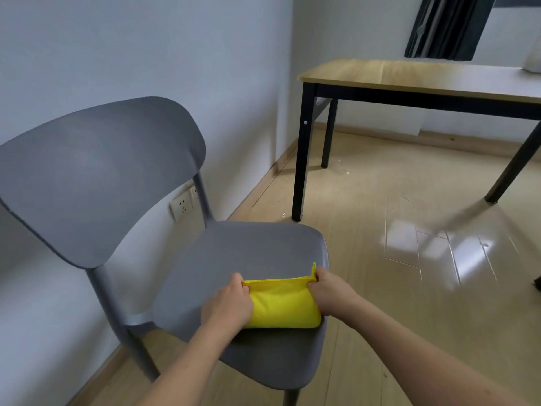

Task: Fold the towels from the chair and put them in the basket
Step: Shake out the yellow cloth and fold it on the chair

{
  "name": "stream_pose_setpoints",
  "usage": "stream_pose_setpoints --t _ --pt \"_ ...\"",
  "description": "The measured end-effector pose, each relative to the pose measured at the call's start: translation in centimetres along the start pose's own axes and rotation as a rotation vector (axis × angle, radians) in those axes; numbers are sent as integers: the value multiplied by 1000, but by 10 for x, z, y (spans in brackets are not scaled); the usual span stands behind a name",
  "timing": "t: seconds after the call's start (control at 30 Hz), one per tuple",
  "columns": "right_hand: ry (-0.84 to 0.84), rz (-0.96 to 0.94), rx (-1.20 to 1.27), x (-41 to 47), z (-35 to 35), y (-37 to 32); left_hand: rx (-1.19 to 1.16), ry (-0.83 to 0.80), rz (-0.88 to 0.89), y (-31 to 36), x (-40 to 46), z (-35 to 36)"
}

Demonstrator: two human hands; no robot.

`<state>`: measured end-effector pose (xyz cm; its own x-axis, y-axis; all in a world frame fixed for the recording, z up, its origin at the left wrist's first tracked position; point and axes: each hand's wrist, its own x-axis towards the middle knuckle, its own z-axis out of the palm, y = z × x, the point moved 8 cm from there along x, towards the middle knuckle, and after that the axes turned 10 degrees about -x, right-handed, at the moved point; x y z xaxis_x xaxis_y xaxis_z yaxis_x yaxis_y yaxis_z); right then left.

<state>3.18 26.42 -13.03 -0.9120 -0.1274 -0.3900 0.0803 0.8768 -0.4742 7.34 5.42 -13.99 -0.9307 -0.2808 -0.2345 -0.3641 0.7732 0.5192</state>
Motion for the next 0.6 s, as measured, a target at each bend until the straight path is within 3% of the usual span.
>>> stream_pose_setpoints --t 0.3,0.6 --pt "70 76 -89 17 22 6 96 173 -29 6 -2 1" --pt "284 -51 -269 4 17 -6 114 297 21 14 -7 -4"
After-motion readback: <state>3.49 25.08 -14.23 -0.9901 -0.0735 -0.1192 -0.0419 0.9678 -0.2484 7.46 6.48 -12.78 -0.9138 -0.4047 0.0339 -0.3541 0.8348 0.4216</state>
